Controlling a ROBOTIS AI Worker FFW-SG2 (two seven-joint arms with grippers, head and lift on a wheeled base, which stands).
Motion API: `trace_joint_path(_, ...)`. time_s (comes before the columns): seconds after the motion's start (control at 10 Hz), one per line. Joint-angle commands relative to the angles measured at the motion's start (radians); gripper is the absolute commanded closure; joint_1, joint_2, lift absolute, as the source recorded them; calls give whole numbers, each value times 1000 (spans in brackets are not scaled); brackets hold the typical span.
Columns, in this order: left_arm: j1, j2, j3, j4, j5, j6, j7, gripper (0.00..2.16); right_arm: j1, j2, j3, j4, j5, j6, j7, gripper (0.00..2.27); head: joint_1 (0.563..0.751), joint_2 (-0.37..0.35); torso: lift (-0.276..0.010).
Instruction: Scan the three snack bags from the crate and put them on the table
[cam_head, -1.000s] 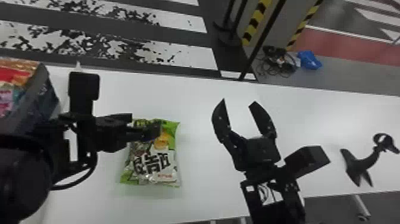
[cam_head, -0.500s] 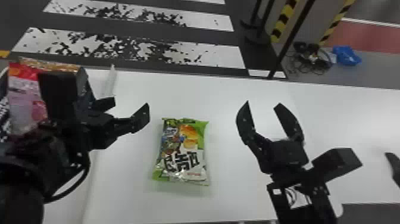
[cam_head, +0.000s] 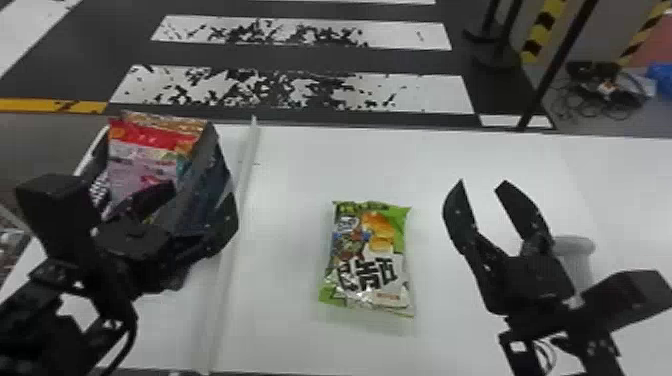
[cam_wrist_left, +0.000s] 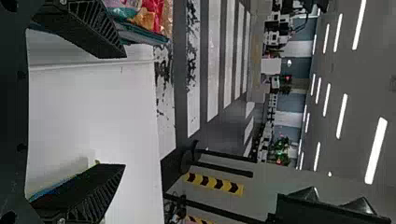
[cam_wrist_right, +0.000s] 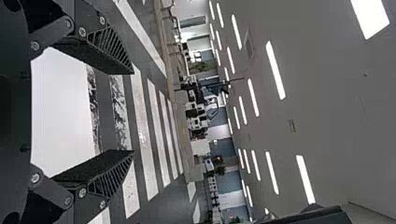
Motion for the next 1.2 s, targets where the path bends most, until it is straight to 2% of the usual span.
trace_joint_path(0.0, 61, 0, 72, -33, 44, -8, -11, 33, 0, -3, 45, 15, 3, 2, 2, 583, 695, 55, -94)
trace_joint_path(0.2, 104, 0, 124, -47, 73, -20, -32, 33, -2, -26, 93, 31, 28, 51, 6, 542, 695, 122, -94)
trace_joint_path(0.3, 116, 0, 148, -48, 96, -20, -39, 33, 15, -52, 134, 35, 40, 51, 6, 448, 695, 160, -94)
trace_joint_path(0.4, 127, 0, 168, -51, 110, -20, -45, 33, 34, -78, 174, 35, 63, 60, 5, 448, 695, 204, -94)
trace_joint_path(0.6, 152, -1, 210, -57, 136, -20, -54, 33, 49, -113, 267, 43, 175, 131, -3, 448, 695, 295, -94)
trace_joint_path(0.7, 167, -6, 242, -56, 156, -20, -62, 33, 48, -124, 313, 55, 241, 168, -20, 367, 695, 350, -94)
trace_joint_path(0.9, 193, -15, 310, -44, 193, -23, -86, 33, 21, -132, 378, 103, 329, 232, -58, 360, 695, 350, -94)
trace_joint_path(1.1, 211, -26, 356, -33, 209, -39, -98, 33, 0, -132, 378, 113, 344, 293, -75, 356, 695, 350, -94)
